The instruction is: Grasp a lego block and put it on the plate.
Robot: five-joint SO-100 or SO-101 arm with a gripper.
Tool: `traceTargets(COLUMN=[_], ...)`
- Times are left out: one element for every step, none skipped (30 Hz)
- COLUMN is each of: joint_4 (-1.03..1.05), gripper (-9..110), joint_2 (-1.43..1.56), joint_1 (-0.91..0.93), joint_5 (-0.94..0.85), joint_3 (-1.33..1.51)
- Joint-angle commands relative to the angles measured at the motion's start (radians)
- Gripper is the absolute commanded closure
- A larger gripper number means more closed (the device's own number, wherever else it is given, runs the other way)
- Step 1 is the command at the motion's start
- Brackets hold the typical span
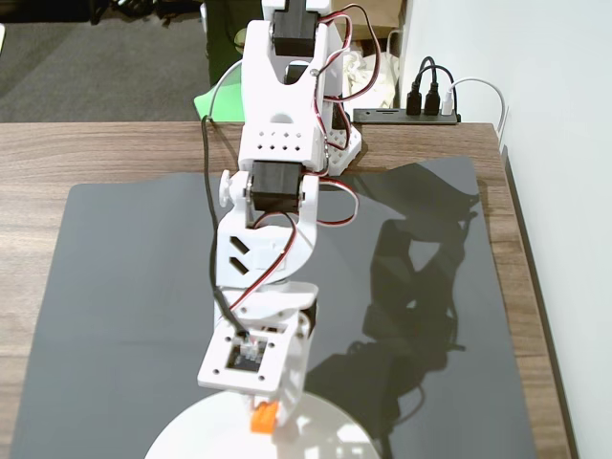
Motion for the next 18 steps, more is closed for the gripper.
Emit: traceTargets(joint_4=[0.026,0.035,0.044,0.051,0.054,0.057,0.058,0.063,0.067,0.069,0.071,0.072,0.072,0.072,0.072,0.072,0.072,0.074], gripper=[96,95,95,95,95,95,95,94,94,93,92,91,90,88,87,86,84,83], joint_2=[0.009,0.009,0.009,0.009,0.009,0.009,0.011,0.012,0.014,0.015,0.017,0.017,0.018,0.020,0.020,0.020,0.021,0.023], joint_1=[-0.008,-0.009,-0.009,-0.011,-0.011,-0.011,-0.012,-0.014,-0.015,-0.015,-0.017,-0.018,-0.020,-0.020,-0.020,-0.020,-0.020,-0.020], joint_5=[0.008,0.008,0.008,0.005,0.003,0.002,0.000,-0.005,-0.008,-0.009,-0.009,-0.009,-0.005,0.003,0.014,0.026,0.031,0.037], joint_3=[-0.054,-0.054,-0.054,-0.052,-0.052,-0.052,-0.052,-0.052,-0.052,-0.052,-0.052,-0.054,-0.054,-0.055,-0.055,-0.057,-0.057,-0.057])
